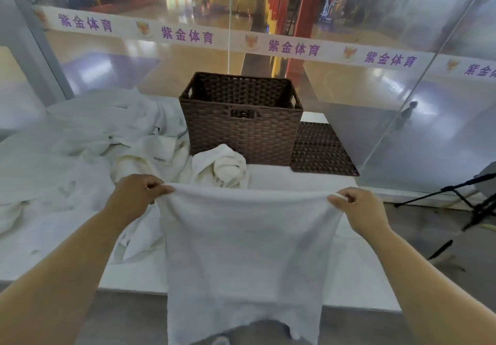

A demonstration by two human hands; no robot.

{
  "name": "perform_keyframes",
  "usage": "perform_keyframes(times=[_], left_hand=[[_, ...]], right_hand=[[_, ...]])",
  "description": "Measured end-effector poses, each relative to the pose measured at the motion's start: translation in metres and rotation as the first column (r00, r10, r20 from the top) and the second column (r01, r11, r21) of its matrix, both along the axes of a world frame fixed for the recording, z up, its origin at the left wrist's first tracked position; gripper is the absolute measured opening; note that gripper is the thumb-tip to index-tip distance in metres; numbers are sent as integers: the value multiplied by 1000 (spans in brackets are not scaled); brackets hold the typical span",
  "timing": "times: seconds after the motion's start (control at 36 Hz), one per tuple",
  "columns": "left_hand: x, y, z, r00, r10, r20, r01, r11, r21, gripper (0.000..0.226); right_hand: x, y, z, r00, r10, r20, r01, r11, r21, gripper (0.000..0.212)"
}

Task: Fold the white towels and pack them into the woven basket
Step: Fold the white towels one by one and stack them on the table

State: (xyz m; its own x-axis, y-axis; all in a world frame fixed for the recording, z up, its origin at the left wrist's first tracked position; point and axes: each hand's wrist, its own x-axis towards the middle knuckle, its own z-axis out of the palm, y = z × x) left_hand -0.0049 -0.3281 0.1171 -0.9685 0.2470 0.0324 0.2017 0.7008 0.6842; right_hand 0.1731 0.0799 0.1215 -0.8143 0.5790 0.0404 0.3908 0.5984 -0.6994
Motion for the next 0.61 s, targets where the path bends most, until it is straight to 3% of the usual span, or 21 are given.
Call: perform_keyframes(times=[0.11, 0.22, 0.36, 0.39, 0.53, 0.61], left_hand=[[-29, 10, -22, 995, 26, 97, -29, 999, 31, 14], [-65, 23, -39, 967, 102, 234, -150, 969, 198, 4], [-109, 41, -43, 954, 138, 266, -208, 943, 259, 3], [-118, 45, -42, 957, 148, 251, -211, 945, 249, 2], [-150, 65, -40, 976, 128, 175, -151, 981, 125, 39], [-152, 74, -50, 969, 57, 241, -94, 985, 146, 27]], right_hand=[[-32, 2, -18, 997, -53, 48, 58, 994, -98, 14], [-63, 7, -27, 993, -107, 58, 115, 981, -155, 8], [-102, 19, -34, 978, -203, 44, 208, 961, -184, 5], [-111, 21, -35, 976, -213, 46, 218, 957, -190, 9], [-144, 27, -43, 986, -149, 75, 163, 952, -259, 50], [-150, 23, -56, 987, -113, 113, 137, 962, -235, 46]])
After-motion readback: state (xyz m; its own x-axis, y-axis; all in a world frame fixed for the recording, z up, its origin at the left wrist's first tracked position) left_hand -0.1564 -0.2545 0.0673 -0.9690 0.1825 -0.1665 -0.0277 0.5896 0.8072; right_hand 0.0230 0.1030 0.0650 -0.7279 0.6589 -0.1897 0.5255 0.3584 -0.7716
